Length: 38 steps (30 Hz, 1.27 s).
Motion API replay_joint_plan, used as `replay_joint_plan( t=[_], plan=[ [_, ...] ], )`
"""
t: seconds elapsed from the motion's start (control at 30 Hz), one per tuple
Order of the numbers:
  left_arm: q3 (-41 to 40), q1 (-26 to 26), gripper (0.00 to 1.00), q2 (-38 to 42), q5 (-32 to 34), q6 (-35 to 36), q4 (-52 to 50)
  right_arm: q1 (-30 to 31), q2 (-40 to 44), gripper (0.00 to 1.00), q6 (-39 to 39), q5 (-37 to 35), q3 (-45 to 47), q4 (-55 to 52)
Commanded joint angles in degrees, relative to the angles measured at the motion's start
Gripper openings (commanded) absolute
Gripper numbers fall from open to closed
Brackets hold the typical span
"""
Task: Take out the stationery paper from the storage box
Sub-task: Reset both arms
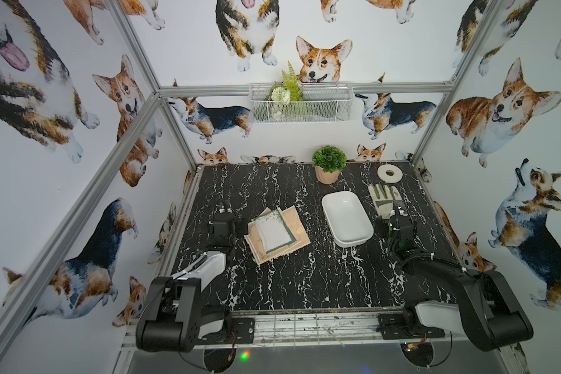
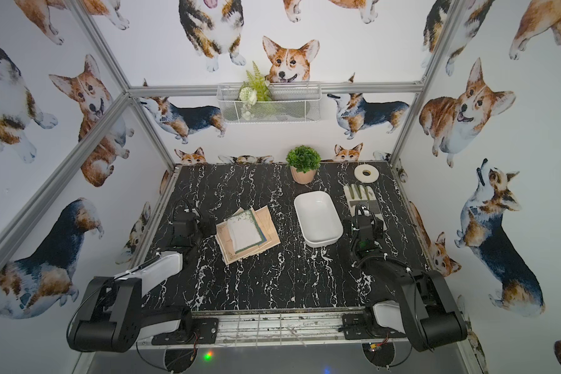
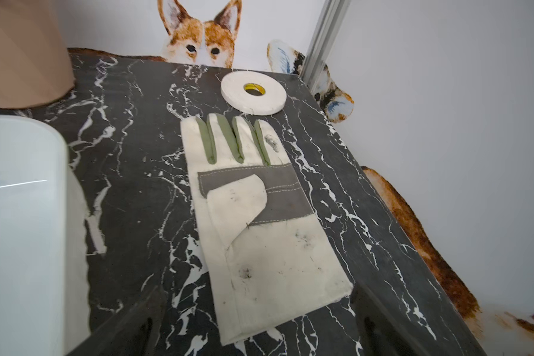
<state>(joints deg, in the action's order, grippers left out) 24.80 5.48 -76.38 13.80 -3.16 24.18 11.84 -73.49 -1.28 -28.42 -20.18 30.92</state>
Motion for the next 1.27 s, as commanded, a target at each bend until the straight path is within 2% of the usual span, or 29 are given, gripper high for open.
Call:
replay_joint_plan(
  t=[0.0, 0.07, 0.13, 0.2, 0.23, 0.3, 0.37, 0.47, 0.53, 0.63, 0.73, 0.83, 1.23],
  plan=[
    [0.0, -1.0, 1.0, -4.2, -2.8, 1.7, 14.1, -3.0, -4.8, 1.0, -0.9, 2.4, 4.9, 20.8],
    [0.4, -1.3, 1.0, -6.9, -3.8, 2.7, 17.1, -3.0, -7.2, 1.0, 0.1, 2.7, 8.7, 30.6],
    [1.3, -1.8, 1.0, -10.2, -5.4, 2.8, 18.4, -3.0, -5.7, 1.0, -0.4, 4.0, 8.6, 27.8],
    [1.2, -1.8, 1.0, -11.5, -6.4, 3.0, 19.2, -4.1, -5.3, 1.0, -0.4, 9.1, 7.8, 25.2],
    [0.2, -2.1, 1.0, -11.4, -6.5, 2.7, 20.9, -4.9, -7.5, 1.0, -0.4, 11.8, 7.7, 26.3],
    [-1.8, -2.2, 1.0, -12.4, -6.8, 2.6, 25.6, -4.8, -13.0, 1.0, 1.4, 11.8, 7.5, 33.7],
    [-2.6, -2.2, 1.0, -13.4, -7.6, 3.2, 28.1, -5.0, -8.2, 1.0, -0.7, 12.0, 5.2, 21.7],
    [-2.5, -2.1, 1.0, -13.2, -7.4, 3.3, 27.4, -6.2, -11.5, 1.0, -0.8, 11.6, 4.8, 26.2],
    [-2.6, -2.1, 1.0, -13.5, -7.2, 3.5, 28.4, -6.2, -9.1, 1.0, -1.8, 11.9, 3.7, 20.1],
    [-2.7, -2.0, 1.0, -13.4, -7.4, 3.5, 28.3, -6.3, -10.9, 1.0, -1.1, 11.6, 4.6, 24.9],
    [-2.6, -2.0, 1.0, -13.3, -7.3, 3.5, 28.0, -6.3, -9.1, 1.0, -1.9, 11.8, 3.5, 19.8],
    [-2.6, -2.0, 1.0, -13.4, -7.2, 3.5, 27.9, -6.4, -10.3, 1.0, -1.4, 11.6, 4.1, 22.9],
    [-2.5, -1.7, 1.0, -13.3, -7.2, 3.8, 27.8, -6.4, -9.9, 1.0, -1.6, 11.6, 3.8, 21.7]
  ],
)
